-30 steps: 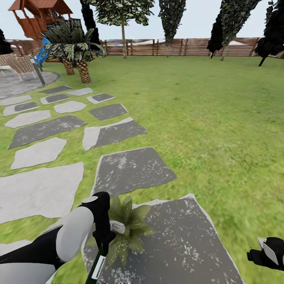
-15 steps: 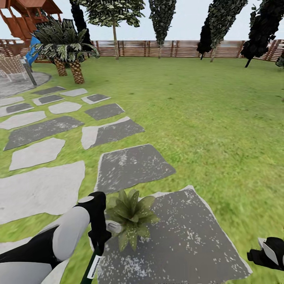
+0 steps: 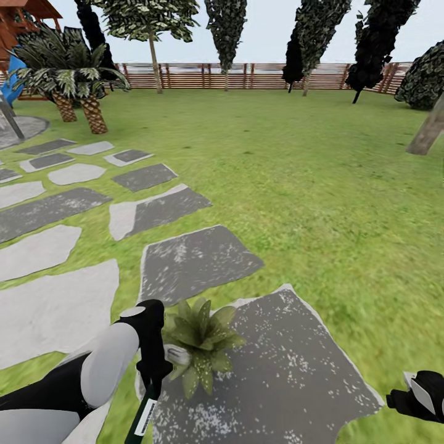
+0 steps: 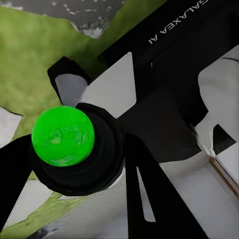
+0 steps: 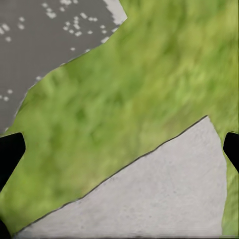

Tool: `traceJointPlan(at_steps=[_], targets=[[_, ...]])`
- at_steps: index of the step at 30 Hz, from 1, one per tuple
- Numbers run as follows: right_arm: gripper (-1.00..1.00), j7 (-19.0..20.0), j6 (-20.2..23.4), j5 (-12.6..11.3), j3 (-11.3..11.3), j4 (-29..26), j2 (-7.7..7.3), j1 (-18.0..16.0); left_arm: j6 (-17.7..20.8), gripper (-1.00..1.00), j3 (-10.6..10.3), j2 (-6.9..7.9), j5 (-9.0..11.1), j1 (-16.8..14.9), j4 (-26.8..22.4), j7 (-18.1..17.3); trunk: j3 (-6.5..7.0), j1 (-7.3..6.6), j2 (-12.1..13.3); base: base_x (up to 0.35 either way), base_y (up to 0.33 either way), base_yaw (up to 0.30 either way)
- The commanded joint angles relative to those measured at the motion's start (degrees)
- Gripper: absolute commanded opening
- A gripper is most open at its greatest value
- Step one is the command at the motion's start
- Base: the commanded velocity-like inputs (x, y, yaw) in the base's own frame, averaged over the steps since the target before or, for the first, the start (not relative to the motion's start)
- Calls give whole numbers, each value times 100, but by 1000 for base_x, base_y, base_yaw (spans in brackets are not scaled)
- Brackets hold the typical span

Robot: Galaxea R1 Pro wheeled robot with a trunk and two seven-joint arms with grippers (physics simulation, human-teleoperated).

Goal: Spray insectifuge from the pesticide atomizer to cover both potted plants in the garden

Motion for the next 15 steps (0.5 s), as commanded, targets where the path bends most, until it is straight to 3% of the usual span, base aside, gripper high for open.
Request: traceJointPlan(at_steps=[1,7,15], targets=[[100,10,8,-57,25,10,-2,-9,60,-100,34,-3,-60,-1,-7,-47,-4,-1,-2,21,305,-14],[100,10,8,-64,21,11,-2,-9,61,-100,36,-3,-60,-1,-8,-47,-4,-1,-2,3,313,-10],[100,11,8,-63,27,9,-2,-9,61,-100,38,-2,-60,-1,-14,-47,-4,-1,-2,0,315,-245]])
